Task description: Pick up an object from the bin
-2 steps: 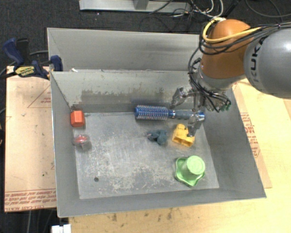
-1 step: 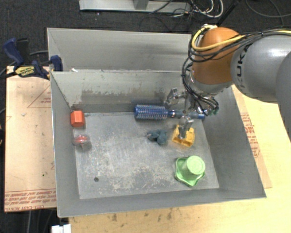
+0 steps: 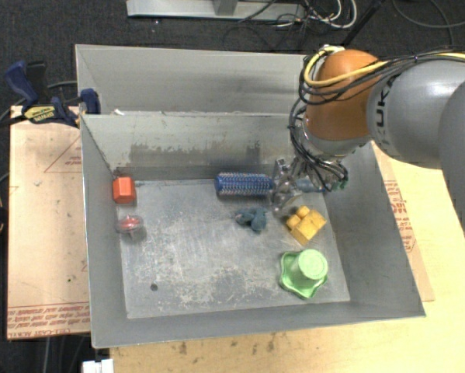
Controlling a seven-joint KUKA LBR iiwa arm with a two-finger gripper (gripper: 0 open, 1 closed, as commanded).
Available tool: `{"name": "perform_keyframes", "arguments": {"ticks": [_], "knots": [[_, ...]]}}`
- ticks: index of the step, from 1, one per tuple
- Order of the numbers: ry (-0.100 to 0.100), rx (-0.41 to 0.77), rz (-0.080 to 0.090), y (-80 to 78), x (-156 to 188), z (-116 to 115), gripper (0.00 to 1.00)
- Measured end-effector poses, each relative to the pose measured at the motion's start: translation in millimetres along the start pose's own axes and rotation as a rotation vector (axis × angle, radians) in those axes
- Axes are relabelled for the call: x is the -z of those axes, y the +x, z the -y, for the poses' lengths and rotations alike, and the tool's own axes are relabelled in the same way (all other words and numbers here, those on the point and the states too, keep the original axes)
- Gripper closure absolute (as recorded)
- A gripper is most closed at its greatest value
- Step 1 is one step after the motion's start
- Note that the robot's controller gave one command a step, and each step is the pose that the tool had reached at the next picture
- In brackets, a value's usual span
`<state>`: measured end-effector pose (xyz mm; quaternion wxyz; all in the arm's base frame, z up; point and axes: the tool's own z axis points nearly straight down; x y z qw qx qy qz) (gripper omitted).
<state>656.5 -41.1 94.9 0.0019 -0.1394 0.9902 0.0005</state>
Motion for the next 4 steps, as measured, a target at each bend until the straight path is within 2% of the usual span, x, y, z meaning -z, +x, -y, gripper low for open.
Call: {"name": "perform_keyframes", "arguments": {"ticks": [1,2,3,4], "knots": [[-0.003,0.001,-0.019,3.8,-1.6,0.2,0.00],[0.001,-0.024,-0.004,9.3,-18.6,-46.2,0.00],[0.002,-0.025,0.005,7.0,-16.7,-45.0,1.00],[0.003,-0.087,0.009,19.7,149.2,-40.3,1.00]]}}
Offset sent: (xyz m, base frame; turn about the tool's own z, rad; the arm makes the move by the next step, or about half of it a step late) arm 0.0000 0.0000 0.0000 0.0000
